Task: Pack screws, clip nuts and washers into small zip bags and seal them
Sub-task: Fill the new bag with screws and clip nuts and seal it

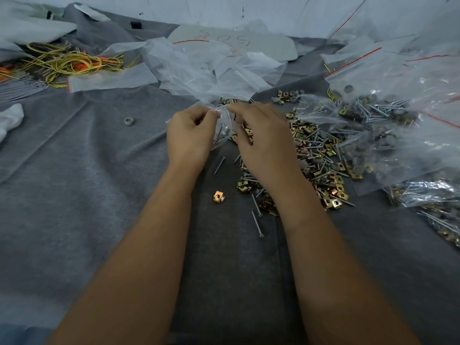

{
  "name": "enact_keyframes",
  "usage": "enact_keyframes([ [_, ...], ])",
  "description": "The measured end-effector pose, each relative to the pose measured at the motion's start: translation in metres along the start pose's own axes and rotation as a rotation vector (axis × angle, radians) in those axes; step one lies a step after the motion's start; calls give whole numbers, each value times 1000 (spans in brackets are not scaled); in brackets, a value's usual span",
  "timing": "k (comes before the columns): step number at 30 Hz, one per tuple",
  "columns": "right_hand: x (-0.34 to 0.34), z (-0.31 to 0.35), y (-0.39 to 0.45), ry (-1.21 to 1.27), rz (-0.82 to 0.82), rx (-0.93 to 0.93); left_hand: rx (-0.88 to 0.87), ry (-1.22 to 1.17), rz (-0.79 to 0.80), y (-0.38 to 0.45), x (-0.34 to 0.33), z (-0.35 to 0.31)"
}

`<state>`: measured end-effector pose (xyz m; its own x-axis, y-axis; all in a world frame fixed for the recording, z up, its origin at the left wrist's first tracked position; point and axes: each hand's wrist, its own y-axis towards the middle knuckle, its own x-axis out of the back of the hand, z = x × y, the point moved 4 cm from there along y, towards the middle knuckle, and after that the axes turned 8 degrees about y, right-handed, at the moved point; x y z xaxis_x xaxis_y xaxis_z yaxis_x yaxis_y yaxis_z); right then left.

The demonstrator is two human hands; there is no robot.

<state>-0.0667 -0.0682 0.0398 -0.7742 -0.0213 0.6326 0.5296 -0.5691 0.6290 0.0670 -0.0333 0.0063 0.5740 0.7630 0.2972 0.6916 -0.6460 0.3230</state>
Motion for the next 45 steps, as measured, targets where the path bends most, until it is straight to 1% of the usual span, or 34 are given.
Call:
enact_keyframes([
  [2,3,-2,0,32,-6,-23,45,-30,-34,1,2,1],
  [3,2,-3,0,37,16,-30,73,-48,-50,2,2,3],
  [5,-2,-3,0,28,118,-36,124,-87,-79,3,3,4],
  [9,-19,-4,-4,-88,373,-21,141,-133,-104,6,5,5],
  [12,-24,-7,-6,-119,439,-44,146,-118,-91,6,3,6],
  [17,-21,-7,-6,-134,421,-60,144,-111,-79,7,3,5],
  [19,-16,-8,-6,-110,326,-104,145,-108,-82,7,3,5],
  [23,0,-12,-4,-49,60,-230,125,-88,-72,5,3,5],
  [26,7,-10,-1,42,-63,-204,64,-37,-33,2,1,2],
  [28,7,-7,-1,31,-67,-141,19,-23,-1,0,-1,0],
  [31,2,-5,-2,-61,-49,-68,1,-15,16,-1,-1,-1],
  [38,-10,-5,-2,-61,60,-2,-35,-22,48,-3,-1,-6],
  [41,-11,-4,-2,18,77,-28,-36,-17,59,-3,-2,-6],
  [43,-8,-6,-1,84,37,-87,-24,-9,53,-2,-2,-4],
  [45,-6,-9,-1,87,2,-139,-4,-6,30,0,-1,-2],
])
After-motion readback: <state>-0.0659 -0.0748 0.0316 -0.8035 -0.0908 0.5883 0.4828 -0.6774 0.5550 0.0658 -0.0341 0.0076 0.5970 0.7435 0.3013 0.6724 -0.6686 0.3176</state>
